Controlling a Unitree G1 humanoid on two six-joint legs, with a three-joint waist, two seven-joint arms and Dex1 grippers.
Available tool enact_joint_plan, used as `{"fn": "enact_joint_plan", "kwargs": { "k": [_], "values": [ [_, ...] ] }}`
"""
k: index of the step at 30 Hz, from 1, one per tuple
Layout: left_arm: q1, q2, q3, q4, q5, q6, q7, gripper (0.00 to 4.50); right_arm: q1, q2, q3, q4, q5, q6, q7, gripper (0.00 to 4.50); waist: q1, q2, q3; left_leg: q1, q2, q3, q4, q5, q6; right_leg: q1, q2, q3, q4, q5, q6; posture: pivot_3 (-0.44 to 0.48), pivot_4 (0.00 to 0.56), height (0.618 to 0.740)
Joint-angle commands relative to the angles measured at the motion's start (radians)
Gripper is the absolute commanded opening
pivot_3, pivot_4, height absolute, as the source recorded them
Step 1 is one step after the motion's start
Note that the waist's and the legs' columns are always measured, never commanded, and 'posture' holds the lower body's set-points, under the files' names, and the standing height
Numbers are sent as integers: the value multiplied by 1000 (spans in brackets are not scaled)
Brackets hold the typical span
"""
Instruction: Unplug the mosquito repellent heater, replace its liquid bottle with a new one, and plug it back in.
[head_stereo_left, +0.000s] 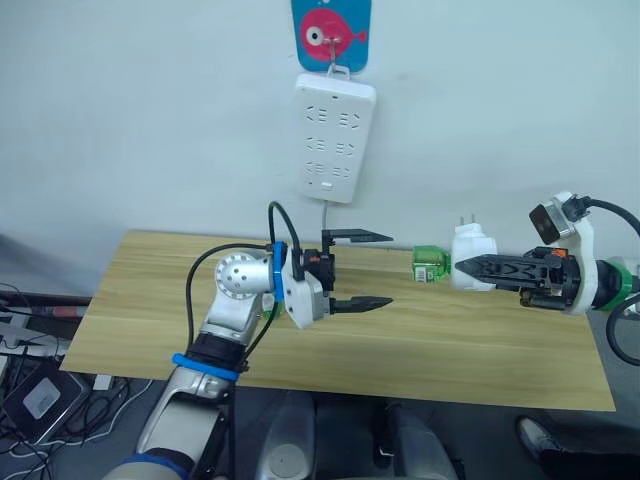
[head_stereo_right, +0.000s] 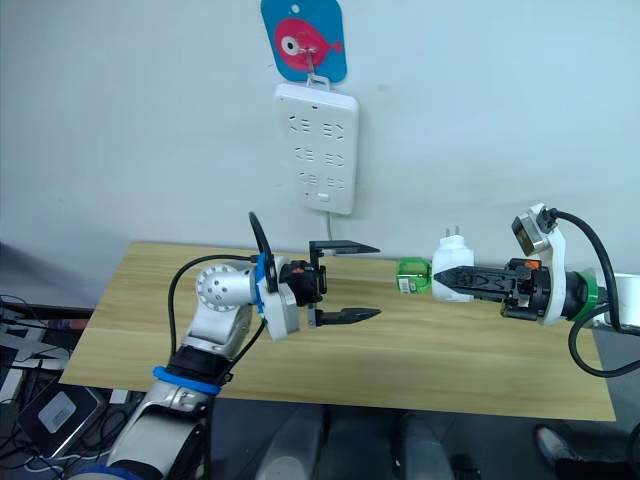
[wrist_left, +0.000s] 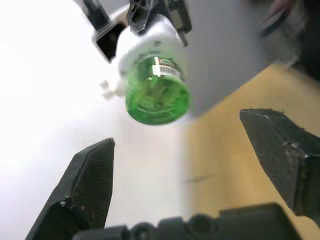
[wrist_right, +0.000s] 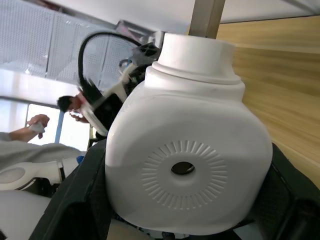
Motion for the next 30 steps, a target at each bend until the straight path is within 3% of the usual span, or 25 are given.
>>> {"fn": "enact_joint_plan", "kwargs": {
  "k": [1,7,16,19,24,27,29,30],
  "values": [
    [-45,-27,2,101,99,-250,122,4491,-17,6,-32,-27,27,10,16,3098,10,0,0,-1,0,0,1,0,0,0,0,0,-1,1,1,277,258,740],
    [-134,-59,-11,226,226,-392,302,4491,-18,16,-24,-51,27,11,21,3098,29,0,0,-5,0,0,6,0,1,-1,0,-2,-1,4,3,271,254,740],
    [-207,-32,-97,318,285,-489,446,4491,-23,34,-19,-50,27,8,1,3098,29,0,0,-7,0,0,15,-1,3,0,1,-3,3,6,4,267,249,740],
    [-219,-22,-116,329,297,-500,485,3881,-22,36,-19,-52,27,7,0,3098,28,0,0,-7,0,0,15,-1,3,0,1,-3,3,6,4,264,250,740],
    [-228,-8,-150,327,305,-517,541,2317,-18,39,-19,-56,27,5,-2,3098,26,0,0,-7,0,0,14,-1,3,0,1,-3,3,6,4,261,252,740],
    [-224,11,-205,317,263,-517,551,2265,-16,37,-19,-55,27,6,-2,3098,26,0,0,-7,0,0,14,-1,3,0,1,-3,4,6,4,261,252,740],
    [-204,32,-296,268,107,-418,483,2265,-17,34,-19,-56,27,7,-2,3098,24,0,0,-7,0,-1,15,-1,3,0,1,-3,4,6,4,261,252,740],
    [-172,35,-334,202,-44,-268,388,2265,-17,31,-19,-57,27,8,-1,3098,23,0,0,-7,0,-1,15,-1,3,-1,1,-3,5,6,4,260,255,740]
  ]
}}
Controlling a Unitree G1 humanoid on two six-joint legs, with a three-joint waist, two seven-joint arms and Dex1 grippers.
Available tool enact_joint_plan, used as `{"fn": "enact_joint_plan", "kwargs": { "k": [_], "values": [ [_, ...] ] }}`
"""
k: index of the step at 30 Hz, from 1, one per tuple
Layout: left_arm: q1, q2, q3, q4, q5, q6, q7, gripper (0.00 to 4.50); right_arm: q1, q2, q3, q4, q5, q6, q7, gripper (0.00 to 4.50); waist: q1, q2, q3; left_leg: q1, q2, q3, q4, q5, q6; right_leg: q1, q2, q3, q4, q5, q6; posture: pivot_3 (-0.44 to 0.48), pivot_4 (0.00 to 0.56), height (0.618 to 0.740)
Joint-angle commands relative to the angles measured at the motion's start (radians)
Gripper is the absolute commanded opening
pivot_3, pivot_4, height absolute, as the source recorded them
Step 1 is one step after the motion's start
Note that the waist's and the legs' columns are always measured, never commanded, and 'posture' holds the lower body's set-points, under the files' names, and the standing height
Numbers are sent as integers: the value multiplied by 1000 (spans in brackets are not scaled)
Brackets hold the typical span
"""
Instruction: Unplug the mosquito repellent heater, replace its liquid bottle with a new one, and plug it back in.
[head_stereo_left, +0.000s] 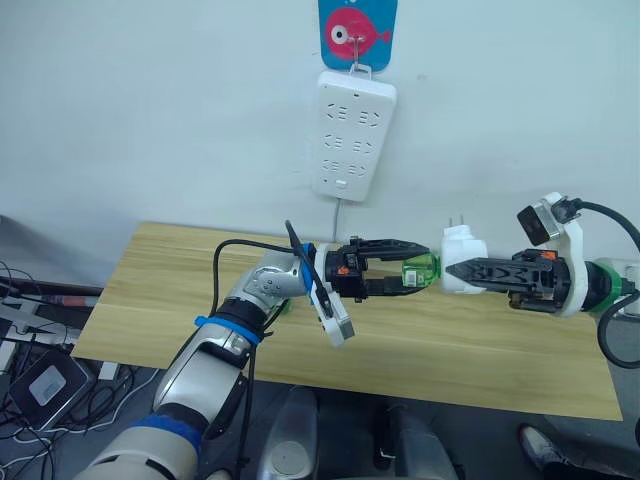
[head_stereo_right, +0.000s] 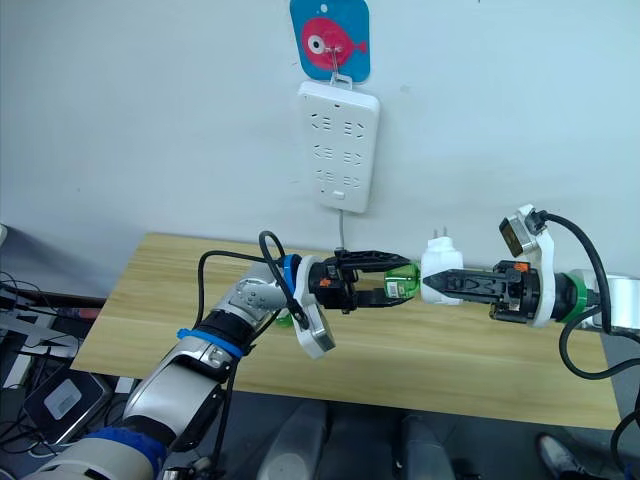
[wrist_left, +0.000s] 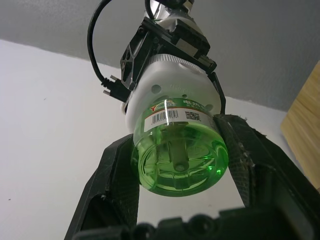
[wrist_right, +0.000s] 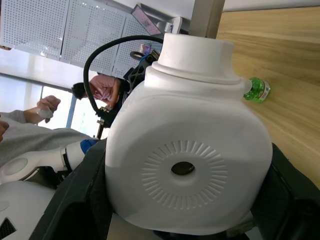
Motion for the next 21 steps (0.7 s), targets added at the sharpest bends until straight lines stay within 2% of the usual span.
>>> {"fn": "enact_joint_plan", "kwargs": {
  "k": [1,3,5,8,12,14,17,21],
  "values": [
    [80,5,-109,-237,-441,469,-213,2265,-1,-13,-21,-21,26,-3,8,3098,-4,0,0,0,0,0,0,0,0,0,0,0,0,0,0,260,255,740],
    [130,43,-114,-452,-738,986,-281,2265,1,-18,-22,-21,26,2,18,3098,-11,0,0,0,0,0,0,0,0,0,0,1,1,0,0,254,257,740],
    [147,115,-99,-619,-987,1403,-272,2265,10,-34,-21,-39,26,11,43,3098,-17,0,0,0,1,-2,1,0,0,0,0,-2,2,0,0,254,257,740],
    [130,184,-28,-688,-1309,1907,-219,2265,26,-49,-11,-76,26,8,60,3098,-42,0,1,-1,2,-7,2,0,0,0,1,-7,4,-1,0,262,261,740],
    [71,185,49,-579,-1540,2336,-170,2265,32,-55,13,-113,26,-14,48,3098,-76,0,1,0,2,-9,1,0,1,1,3,-8,4,-4,4,262,261,740],
    [37,166,85,-505,-1605,2490,-147,2265,30,-63,21,-128,26,-19,46,3098,-89,0,1,-1,2,-9,1,0,1,1,2,-8,4,-4,4,266,260,740],
    [0,129,135,-406,-1633,2635,-115,2265,24,-67,29,-134,26,-28,45,3098,-98,0,1,-1,1,-8,1,0,1,1,2,-8,4,-4,4,263,262,740],
    [0,82,191,-366,-1565,2686,-89,2265,29,-71,30,-139,26,-45,38,3098,-109,0,1,-1,1,-8,0,1,0,0,2,-8,3,-2,0,249,261,740]
  ]
}}
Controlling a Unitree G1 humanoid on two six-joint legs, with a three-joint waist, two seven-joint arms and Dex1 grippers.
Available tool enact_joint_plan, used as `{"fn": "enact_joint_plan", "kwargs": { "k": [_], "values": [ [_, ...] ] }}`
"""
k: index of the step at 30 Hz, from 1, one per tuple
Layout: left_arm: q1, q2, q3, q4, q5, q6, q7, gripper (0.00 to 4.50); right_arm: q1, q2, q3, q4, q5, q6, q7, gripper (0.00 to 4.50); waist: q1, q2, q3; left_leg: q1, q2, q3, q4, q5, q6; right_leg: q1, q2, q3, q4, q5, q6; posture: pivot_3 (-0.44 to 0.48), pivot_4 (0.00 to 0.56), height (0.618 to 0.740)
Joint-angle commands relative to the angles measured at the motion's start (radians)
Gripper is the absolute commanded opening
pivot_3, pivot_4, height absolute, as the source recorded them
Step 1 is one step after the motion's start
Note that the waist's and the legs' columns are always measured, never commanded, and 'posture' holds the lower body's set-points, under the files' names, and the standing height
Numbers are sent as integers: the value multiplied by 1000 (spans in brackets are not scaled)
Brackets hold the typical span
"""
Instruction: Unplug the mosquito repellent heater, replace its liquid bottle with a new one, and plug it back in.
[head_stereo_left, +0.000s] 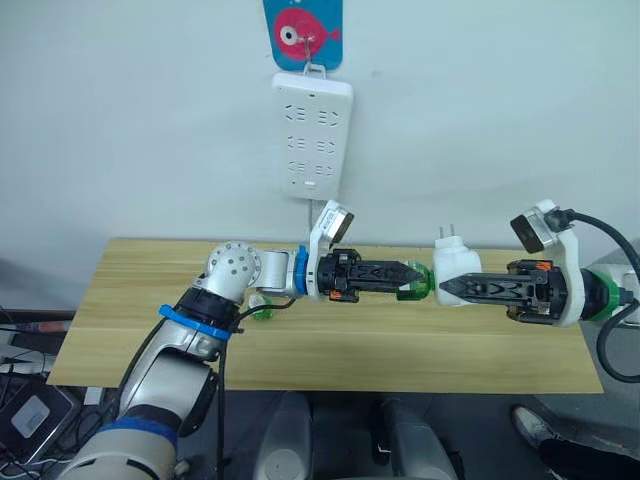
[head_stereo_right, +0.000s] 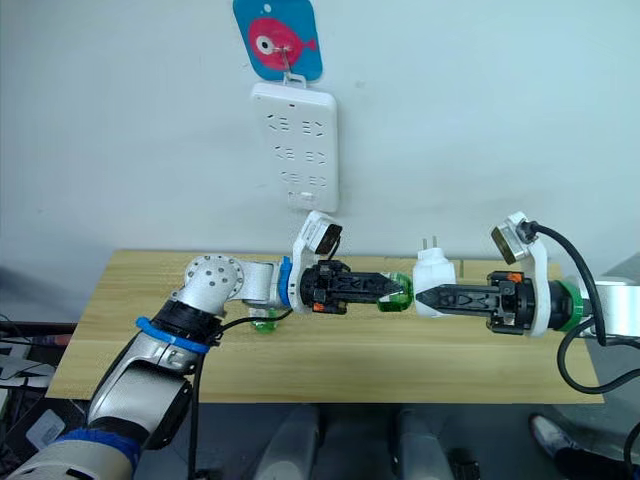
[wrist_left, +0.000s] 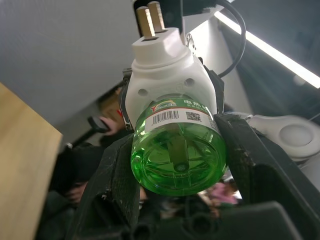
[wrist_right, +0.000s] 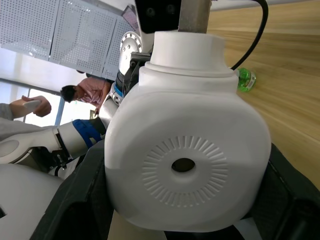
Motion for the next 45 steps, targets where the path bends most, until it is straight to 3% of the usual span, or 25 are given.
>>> {"fn": "enact_joint_plan", "kwargs": {
  "k": [1,11,18,24,26,28,29,31,32,33,35,39,42,45],
  "values": [
    [-6,-26,64,19,55,43,31,2265,-2,-18,-10,-49,34,0,9,3098,-4,0,0,0,0,0,0,0,0,0,0,0,0,0,-1,249,261,740],
    [27,-69,164,-9,146,118,22,2265,-4,-18,-24,-35,34,-13,1,3098,-7,0,0,0,-1,1,0,1,-1,0,-1,1,0,0,-1,245,262,740],
    [37,-112,231,-25,180,133,19,4478,-31,3,-12,-35,34,-16,-1,3098,-7,0,0,-1,-1,1,0,1,-1,0,-1,1,-1,0,-1,250,264,740],
    [90,-129,394,-12,126,177,141,4478,-25,13,-26,-8,34,-10,4,3098,-9,0,0,-1,-1,2,0,1,-2,-1,-2,1,-1,0,-1,247,263,740],
    [109,-82,412,-71,149,165,105,4478,-21,9,-35,2,34,-5,5,3098,-9,0,0,-1,-1,1,0,1,-2,-1,-2,1,-1,0,-1,245,263,740],
    [142,-1,355,-191,228,87,-27,4478,-19,10,-44,18,34,-1,6,3098,-11,-1,0,-1,0,1,-1,3,-5,-2,-2,1,-1,0,-1,245,263,740],
    [173,76,274,-284,326,-27,-160,4478,-22,11,-48,35,34,4,9,3098,-11,-1,1,-1,0,1,-1,3,-5,-2,-2,1,-1,0,-1,255,263,740],
    [260,223,89,-419,646,-479,-452,4478,-31,8,-53,72,34,19,15,3098,-9,0,1,-1,0,2,-2,4,-7,-2,-2,2,-1,1,-1,263,262,740],
    [289,260,31,-441,764,-662,-541,4478,-36,8,-53,86,34,26,16,3098,-4,2,1,0,-1,4,-4,4,-9,-2,-2,3,-2,1,-2,270,259,740],
    [308,226,11,-385,921,-1003,-552,4478,-48,9,-52,108,34,34,17,3098,4,5,0,2,-1,6,-6,5,-11,-1,-3,4,-2,1,-2,270,259,740],
    [303,121,28,-251,1126,-1494,-461,4478,-72,14,-47,139,34,48,14,3098,26,10,1,2,-2,8,-7,6,-13,-1,-5,6,-6,1,-2,274,256,740],
    [230,-22,97,10,1388,-2184,-263,4478,-112,31,-38,169,34,64,2,3098,69,10,1,-5,-1,9,-2,6,-12,-3,-4,8,-14,7,-1,276,253,740],
    [197,-74,112,132,1500,-2479,-158,4478,-128,43,-33,162,34,71,-2,3098,86,10,1,-8,-1,12,-1,6,-12,-3,-4,12,-21,13,4,275,250,740],
    [155,-107,117,197,1578,-2606,-69,4478,-135,52,-33,149,34,79,3,3098,100,10,1,-8,-4,14,-1,6,-12,-3,-8,13,-21,15,8,270,249,740]
  ]
}}
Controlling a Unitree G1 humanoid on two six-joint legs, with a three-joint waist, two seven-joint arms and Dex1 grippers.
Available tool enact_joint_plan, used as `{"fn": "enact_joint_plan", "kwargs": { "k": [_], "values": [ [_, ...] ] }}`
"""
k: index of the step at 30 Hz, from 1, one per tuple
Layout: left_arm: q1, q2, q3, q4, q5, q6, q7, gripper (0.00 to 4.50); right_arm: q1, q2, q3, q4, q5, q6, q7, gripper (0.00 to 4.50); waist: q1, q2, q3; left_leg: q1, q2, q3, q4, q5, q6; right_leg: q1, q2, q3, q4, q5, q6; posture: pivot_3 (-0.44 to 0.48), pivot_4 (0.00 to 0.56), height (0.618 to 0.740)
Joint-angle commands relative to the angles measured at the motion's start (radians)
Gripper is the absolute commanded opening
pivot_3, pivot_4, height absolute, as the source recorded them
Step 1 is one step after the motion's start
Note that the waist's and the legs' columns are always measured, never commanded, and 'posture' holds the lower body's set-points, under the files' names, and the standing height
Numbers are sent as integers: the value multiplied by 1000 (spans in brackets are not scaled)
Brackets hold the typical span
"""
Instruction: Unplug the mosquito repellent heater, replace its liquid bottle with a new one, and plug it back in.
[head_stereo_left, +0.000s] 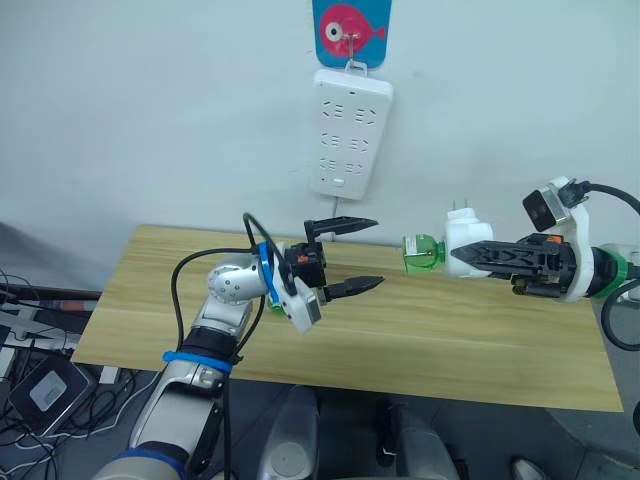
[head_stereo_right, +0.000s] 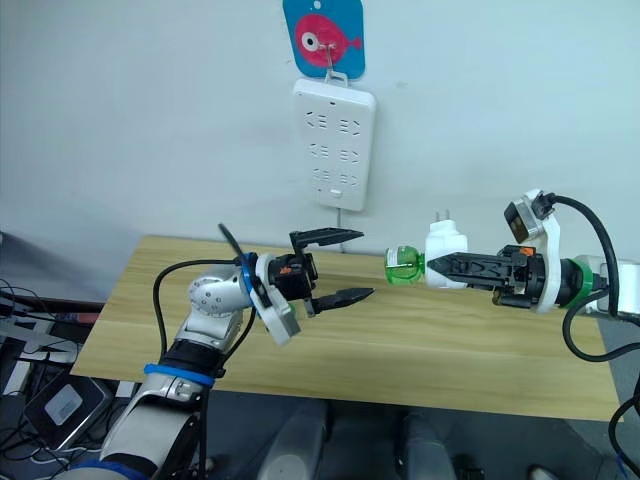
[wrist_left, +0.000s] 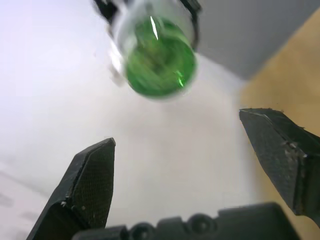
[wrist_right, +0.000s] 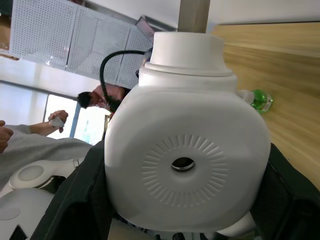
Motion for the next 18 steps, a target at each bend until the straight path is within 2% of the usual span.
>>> {"fn": "enact_joint_plan", "kwargs": {
  "k": [1,7,18],
  "values": [
    [-47,-34,9,55,89,-151,112,4478,-18,3,-17,-27,26,10,12,3098,9,0,0,0,-1,0,0,0,0,0,-1,0,0,0,0,270,245,740],
    [-121,-47,-5,118,191,-210,249,4478,-20,27,-11,-37,26,6,1,3098,20,0,0,0,-1,-2,1,0,0,0,0,-2,3,0,1,275,242,740],
    [-159,-32,-47,145,337,-245,419,4478,-18,52,-6,-51,26,-4,-13,3098,21,0,0,1,0,-2,1,0,0,0,1,-2,5,1,1,270,239,740]
  ]
}}
